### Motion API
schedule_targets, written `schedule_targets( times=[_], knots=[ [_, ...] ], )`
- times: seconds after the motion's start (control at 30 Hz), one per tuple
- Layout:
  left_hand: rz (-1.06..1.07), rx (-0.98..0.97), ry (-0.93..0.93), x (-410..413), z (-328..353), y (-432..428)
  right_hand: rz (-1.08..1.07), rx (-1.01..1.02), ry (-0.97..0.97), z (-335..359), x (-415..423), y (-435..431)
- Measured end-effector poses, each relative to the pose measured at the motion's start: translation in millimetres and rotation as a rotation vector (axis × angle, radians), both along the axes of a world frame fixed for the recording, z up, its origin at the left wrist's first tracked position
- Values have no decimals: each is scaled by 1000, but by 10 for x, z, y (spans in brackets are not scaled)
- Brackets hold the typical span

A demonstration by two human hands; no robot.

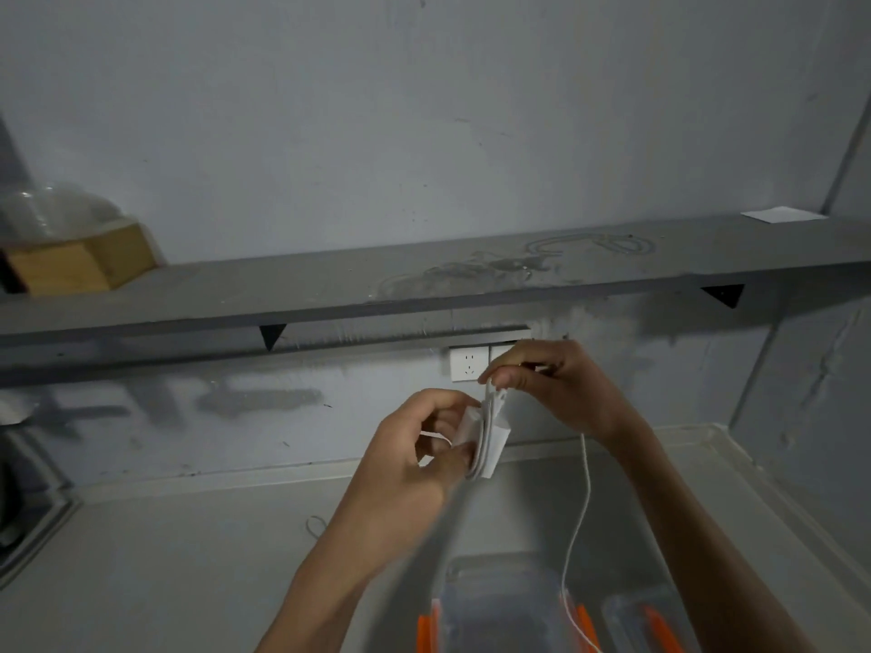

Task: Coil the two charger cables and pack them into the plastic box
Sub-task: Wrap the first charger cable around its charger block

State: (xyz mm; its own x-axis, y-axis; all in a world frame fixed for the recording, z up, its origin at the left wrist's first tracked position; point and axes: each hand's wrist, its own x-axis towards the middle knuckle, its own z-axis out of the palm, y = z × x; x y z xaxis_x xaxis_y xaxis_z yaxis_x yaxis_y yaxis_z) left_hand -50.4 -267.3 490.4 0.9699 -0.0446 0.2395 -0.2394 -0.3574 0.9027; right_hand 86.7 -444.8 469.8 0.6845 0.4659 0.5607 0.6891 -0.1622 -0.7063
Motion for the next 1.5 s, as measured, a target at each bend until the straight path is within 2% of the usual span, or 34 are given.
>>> schedule_targets(
  times=[0.13, 0.2, 0.27, 0.3, 0.43, 0.6, 0.67, 0.77, 0.83, 0.93, 1.07, 1.23, 1.4, 1.5],
  knots=[
    [28, -300, 48, 52, 46, 41, -10, 215, 210, -236, -118, 260],
    [54, -536, 64, 191, 40, 68, -44, 333, 365, -417, -296, 445],
    [169, -752, 73, 421, -31, 153, -133, 312, 458, -627, -548, 628],
    [257, -789, 65, 528, -78, 207, -183, 264, 477, -717, -687, 698],
    [424, -674, 60, 716, -322, 314, -262, 196, 470, -737, -989, 724],
    [507, -541, 24, 816, -504, 389, -280, 4, 290, -525, -1169, 501],
    [485, -428, 19, 810, -518, 374, -295, -75, 166, -444, -1191, 395],
    [411, -125, -56, 697, -507, 268, -291, -292, -155, -210, -1109, 236],
    [290, 28, -152, 529, -495, 154, -276, -395, -374, 44, -957, 97],
    [87, 212, -244, 169, -481, -72, -187, -410, -545, 435, -636, -100],
    [69, 235, -334, -48, -329, -187, -42, -299, -411, 547, -389, -149],
    [86, 132, -233, -52, -188, -216, -12, -97, -266, 460, -300, -175],
    [47, -5, -34, -7, -117, -160, -42, 10, -255, 409, -275, -224],
    [-31, -30, -30, -65, -30, -148, 84, -15, -31, 226, -162, -75]
  ],
)
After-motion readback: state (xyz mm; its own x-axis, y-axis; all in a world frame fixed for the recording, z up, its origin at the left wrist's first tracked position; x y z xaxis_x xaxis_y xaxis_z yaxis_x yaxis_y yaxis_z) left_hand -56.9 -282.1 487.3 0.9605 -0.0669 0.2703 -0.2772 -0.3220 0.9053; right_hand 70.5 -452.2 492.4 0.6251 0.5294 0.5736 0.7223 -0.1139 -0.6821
